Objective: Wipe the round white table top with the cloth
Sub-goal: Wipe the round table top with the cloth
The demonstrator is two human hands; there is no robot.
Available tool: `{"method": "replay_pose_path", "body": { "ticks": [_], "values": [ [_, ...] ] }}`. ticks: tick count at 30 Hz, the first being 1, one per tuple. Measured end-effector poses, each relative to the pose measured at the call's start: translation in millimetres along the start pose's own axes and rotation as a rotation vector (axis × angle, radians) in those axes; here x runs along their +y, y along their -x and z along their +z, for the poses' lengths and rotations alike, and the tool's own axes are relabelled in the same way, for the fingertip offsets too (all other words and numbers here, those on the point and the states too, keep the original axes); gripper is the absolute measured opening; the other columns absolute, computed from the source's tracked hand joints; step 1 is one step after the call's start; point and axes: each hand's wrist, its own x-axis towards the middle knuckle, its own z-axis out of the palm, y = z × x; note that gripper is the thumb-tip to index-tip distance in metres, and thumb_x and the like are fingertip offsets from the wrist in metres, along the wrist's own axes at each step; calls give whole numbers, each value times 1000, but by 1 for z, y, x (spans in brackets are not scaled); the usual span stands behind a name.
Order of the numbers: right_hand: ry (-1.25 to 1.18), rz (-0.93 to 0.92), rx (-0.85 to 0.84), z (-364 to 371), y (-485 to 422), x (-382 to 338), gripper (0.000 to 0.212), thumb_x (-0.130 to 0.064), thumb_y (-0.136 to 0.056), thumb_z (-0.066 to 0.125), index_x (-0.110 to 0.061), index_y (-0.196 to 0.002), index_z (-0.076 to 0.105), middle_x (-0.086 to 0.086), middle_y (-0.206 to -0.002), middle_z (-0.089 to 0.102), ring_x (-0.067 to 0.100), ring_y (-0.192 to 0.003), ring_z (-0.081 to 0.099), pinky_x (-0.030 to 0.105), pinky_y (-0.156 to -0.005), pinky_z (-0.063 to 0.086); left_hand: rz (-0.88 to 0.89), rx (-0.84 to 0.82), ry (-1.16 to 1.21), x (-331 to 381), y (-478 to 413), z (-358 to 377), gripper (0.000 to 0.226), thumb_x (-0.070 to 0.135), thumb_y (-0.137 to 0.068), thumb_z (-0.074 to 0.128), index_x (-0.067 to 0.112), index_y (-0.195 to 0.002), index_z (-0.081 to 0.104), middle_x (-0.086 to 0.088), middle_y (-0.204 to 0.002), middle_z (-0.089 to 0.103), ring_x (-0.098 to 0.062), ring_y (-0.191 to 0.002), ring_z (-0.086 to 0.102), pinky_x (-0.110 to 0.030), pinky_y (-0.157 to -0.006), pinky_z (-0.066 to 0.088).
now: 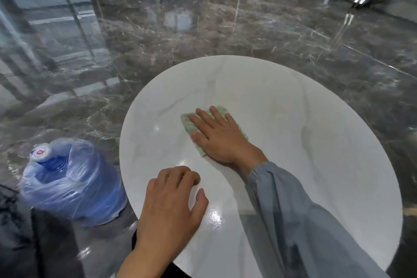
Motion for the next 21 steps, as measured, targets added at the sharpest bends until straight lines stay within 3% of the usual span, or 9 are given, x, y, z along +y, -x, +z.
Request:
{"method": "replay_pose_path", "body": {
  "ticks": [4, 10, 16, 21],
  "values": [
    [5, 125, 33, -12, 18, 40, 58, -55, -108, 14, -45, -163, 0, -19, -171, -8, 12, -157, -16, 45, -126, -11, -1, -38, 163, -10, -12, -7, 14, 39, -94, 55, 31, -98, 65, 20, -99, 57, -12, -96, 53, -33, -83, 43],
    [22, 235, 8, -11, 71, 80, 58, -55, -108, 11, -45, -162, -8, -18, -170, -15, 13, -156, -22, 45, -125, -13, 32, 12, 171, -22, -16, -18, 12, 36, -94, 57, 28, -92, 65, 19, -90, 58, -11, -87, 53, -34, -81, 44],
    [75, 28, 8, 19, 120, 6, 67, -62, -97, -6, -44, -161, -11, -20, -169, -20, 14, -153, -31, 46, -122, -20, 73, 67, 188, -19, -12, -10, 13, 32, -94, 61, 22, -92, 68, 14, -93, 61, -16, -89, 57, -36, -81, 47],
    [0, -62, 0, 16, 80, -12, 57, -58, -108, 16, -50, -161, -3, -23, -170, -11, 8, -154, -25, 41, -122, -20, 88, 49, 184, -20, -10, -13, 15, 32, -94, 58, 21, -91, 68, 13, -90, 60, -16, -86, 55, -36, -80, 47]
  ]
}}
